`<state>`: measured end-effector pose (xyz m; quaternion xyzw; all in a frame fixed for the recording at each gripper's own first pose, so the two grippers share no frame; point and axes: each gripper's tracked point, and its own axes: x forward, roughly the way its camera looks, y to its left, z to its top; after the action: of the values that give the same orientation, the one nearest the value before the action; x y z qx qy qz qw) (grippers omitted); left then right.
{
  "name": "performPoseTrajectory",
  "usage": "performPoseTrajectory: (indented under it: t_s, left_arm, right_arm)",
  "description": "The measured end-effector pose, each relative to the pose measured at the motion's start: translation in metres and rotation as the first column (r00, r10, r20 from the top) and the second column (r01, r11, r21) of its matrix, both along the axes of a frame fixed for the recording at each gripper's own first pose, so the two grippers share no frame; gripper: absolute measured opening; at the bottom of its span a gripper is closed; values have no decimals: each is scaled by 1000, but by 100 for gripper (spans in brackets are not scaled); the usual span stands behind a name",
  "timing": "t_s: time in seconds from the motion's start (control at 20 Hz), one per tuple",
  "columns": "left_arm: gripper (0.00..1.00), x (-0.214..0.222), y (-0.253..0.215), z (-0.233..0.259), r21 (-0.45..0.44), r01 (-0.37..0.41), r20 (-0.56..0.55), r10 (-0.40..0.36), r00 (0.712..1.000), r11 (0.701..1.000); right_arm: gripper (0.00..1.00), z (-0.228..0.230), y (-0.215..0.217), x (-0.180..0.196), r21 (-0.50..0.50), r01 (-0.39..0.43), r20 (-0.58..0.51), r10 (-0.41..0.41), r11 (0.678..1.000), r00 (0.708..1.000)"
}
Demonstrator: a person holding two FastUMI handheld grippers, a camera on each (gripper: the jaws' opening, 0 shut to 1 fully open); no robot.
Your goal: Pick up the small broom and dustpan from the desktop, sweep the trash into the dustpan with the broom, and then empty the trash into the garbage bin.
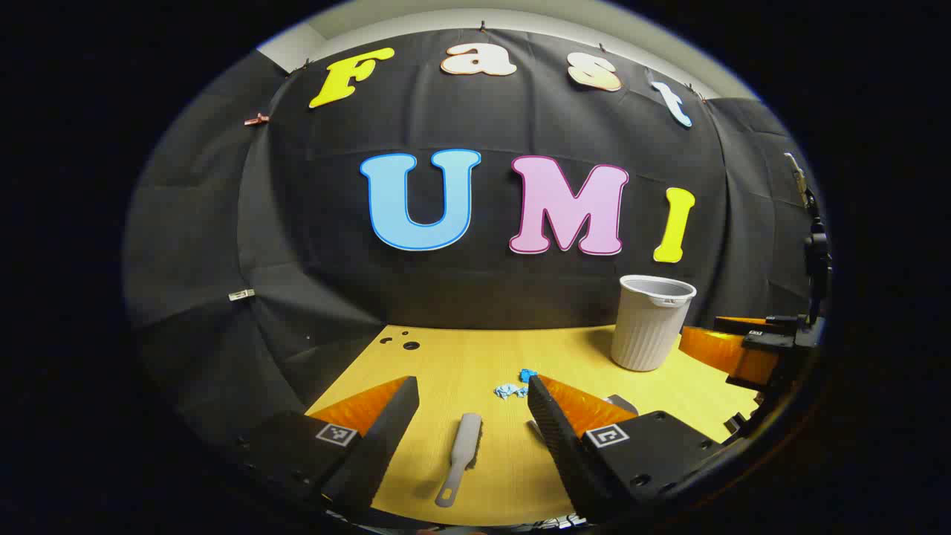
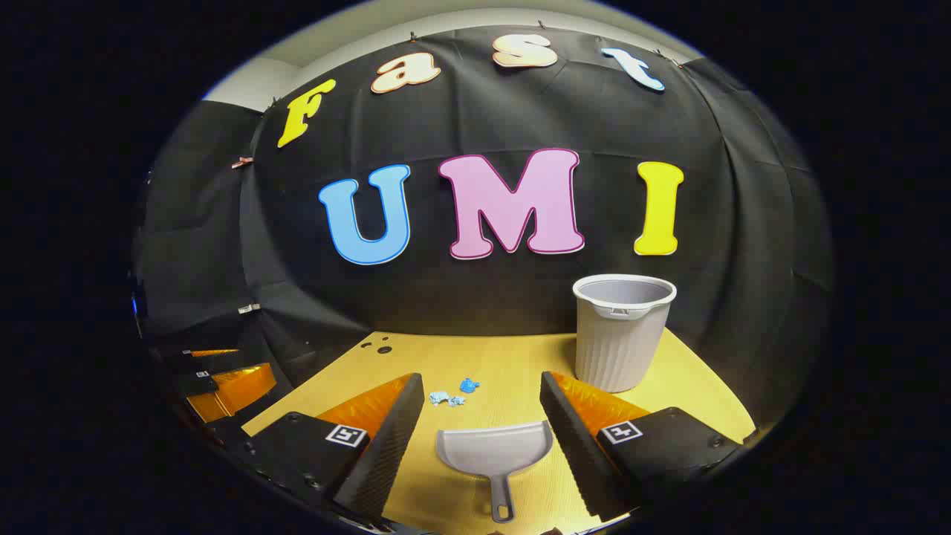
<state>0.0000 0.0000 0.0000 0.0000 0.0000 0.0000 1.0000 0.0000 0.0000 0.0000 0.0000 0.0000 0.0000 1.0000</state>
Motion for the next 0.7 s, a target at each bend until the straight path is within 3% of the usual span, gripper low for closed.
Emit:
performPoseTrajectory:
  t_s: [0.4,0.7]
  left_arm:
    - [96,2,-3,-4,4,-1,-5,1,1000,1000]
    - [95,12,4,-32,-99,-50,-104,40,994,994]
  right_arm:
    - [98,-16,-7,6,9,-23,-69,24,1000,997]
    - [99,-25,-6,22,25,-72,-111,74,997,991]
